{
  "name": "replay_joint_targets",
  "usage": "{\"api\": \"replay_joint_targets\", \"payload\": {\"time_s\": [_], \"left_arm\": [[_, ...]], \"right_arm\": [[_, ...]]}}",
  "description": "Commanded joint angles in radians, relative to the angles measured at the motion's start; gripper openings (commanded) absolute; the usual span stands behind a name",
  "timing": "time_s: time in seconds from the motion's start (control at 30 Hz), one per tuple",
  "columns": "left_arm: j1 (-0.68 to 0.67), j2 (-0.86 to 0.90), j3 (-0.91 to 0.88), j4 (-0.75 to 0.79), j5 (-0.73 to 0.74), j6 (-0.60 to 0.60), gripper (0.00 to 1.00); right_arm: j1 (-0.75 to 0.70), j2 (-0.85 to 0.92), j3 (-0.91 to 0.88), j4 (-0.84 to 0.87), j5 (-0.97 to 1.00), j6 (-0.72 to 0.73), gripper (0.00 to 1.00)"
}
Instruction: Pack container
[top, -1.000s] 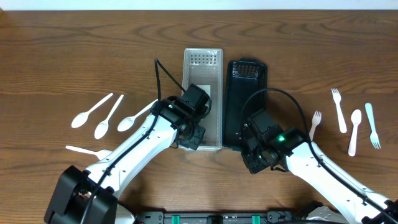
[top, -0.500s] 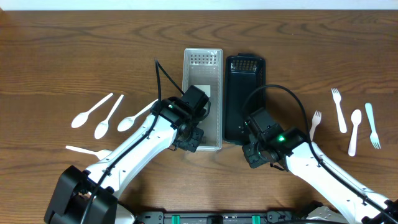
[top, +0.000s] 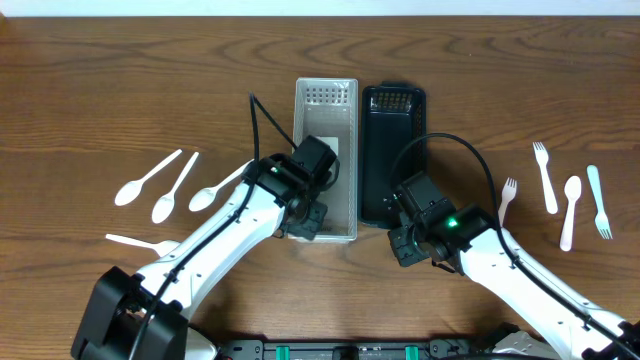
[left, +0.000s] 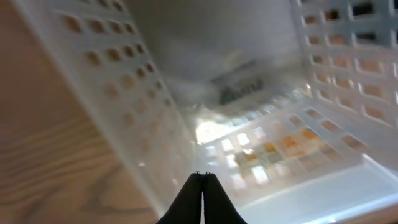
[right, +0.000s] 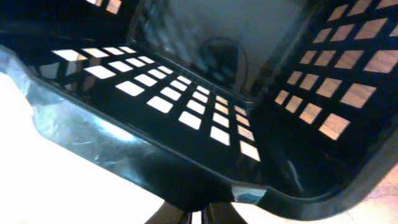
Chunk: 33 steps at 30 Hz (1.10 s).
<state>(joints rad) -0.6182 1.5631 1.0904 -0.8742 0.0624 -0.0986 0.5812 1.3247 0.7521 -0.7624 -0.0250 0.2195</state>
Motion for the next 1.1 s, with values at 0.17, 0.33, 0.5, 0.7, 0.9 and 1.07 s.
{"api": "replay_joint_targets", "payload": {"time_s": [0.17, 0.33, 0.5, 0.7, 0.9, 1.07], "left_arm": [[-0.002, -0.153, 0.126, 0.000, -0.185, 0.032, 0.06], [0.045, -0.276, 0.126, -0.052, -0.353, -0.061, 0.06], [0.152, -0.357, 0.125, -0.094, -0.352, -0.073, 0.06], [0.283, -0.362, 0.119, -0.116, -0.350, -0.146, 0.06], [0.351, -0.313, 0.105, -0.126, -0.287, -0.147, 0.06], [0.360, -0.238, 0.105, -0.139, -0.275, -0.147, 0.06]], "right_arm": [[0.021, -0.145, 0.210, -0.005, 0.092, 0.031, 0.07], [-0.106, -0.128, 0.322, -0.003, 0.355, 0.185, 0.01], [-0.293, -0.033, 0.332, 0.019, 0.296, 0.178, 0.02], [-0.406, 0.159, 0.332, 0.051, 0.179, 0.079, 0.04], [-0.411, 0.311, 0.332, 0.196, 0.148, 0.005, 0.12], [-0.411, 0.385, 0.332, 0.309, 0.043, -0.035, 0.15]]}}
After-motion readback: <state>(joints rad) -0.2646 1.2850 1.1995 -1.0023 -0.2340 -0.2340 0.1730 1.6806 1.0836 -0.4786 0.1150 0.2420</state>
